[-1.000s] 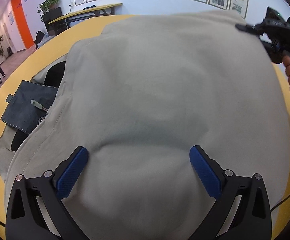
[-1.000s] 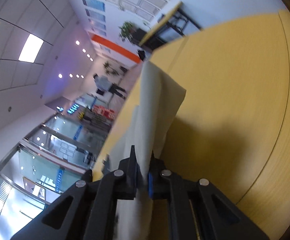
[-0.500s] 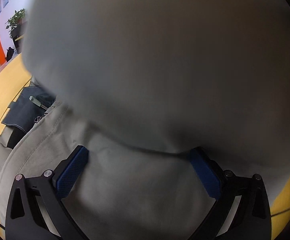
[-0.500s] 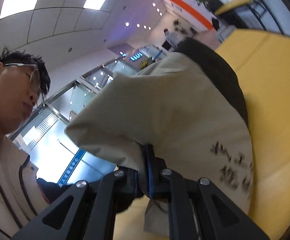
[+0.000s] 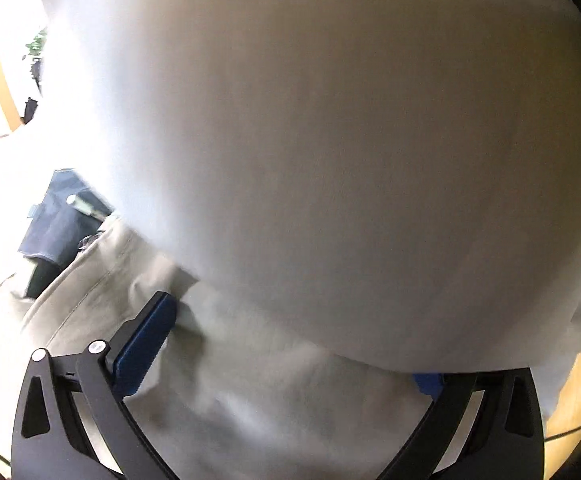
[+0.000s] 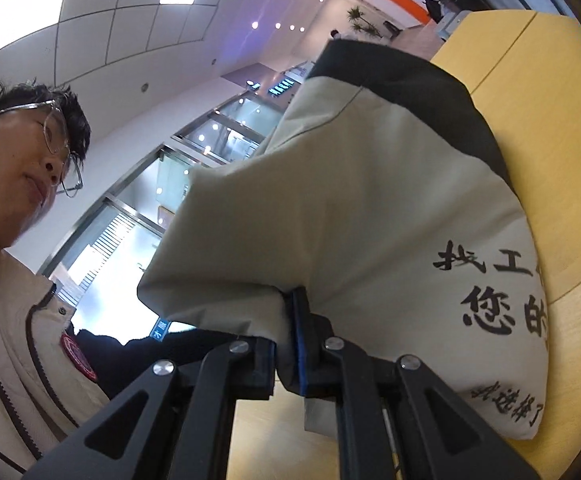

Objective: Fold clothes

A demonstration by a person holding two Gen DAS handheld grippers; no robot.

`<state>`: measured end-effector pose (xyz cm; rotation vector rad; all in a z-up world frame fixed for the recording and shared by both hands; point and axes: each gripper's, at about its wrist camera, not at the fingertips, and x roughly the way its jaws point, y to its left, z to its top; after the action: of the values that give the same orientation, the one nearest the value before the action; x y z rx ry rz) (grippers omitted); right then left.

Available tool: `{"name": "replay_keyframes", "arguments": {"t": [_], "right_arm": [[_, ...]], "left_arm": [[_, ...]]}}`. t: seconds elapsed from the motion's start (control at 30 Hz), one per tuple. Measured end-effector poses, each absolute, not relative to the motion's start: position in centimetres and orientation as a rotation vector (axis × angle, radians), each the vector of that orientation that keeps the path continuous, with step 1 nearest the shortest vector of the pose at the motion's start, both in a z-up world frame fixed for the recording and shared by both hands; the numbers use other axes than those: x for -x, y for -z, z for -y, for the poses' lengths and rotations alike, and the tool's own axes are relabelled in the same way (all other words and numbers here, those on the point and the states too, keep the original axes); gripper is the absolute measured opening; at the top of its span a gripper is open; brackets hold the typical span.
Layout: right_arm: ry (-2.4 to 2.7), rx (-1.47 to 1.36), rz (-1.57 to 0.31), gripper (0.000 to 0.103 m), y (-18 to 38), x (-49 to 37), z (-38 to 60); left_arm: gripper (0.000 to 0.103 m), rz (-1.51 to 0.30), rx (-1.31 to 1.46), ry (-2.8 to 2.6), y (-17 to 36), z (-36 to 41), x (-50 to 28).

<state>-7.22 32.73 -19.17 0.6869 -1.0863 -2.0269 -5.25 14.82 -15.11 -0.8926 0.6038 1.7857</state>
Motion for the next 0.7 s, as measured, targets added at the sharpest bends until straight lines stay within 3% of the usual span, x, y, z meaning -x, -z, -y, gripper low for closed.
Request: {"name": "replay_keyframes", "arguments": {"t": [0.27, 0.43, 0.7], "right_arm": [[1.978, -0.603, 1.194, 0.008, 20.1, 7.9, -34.5], [1.827, -0.65, 1.089, 0.008, 19.6, 9.0, -29.8], [1.888, -0.802, 0.92, 0.007, 20.3, 8.9, -26.9]], "left_arm": [[0.103, -0.738, 0.903, -1.738, 14.8, -3.8, 0.0], [0.103, -0.628, 0.888, -1.796, 14.6, -4.4, -0.9], [0.103, -0.612, 0.911, -1.797, 13.3, -5.6, -3.0]]}}
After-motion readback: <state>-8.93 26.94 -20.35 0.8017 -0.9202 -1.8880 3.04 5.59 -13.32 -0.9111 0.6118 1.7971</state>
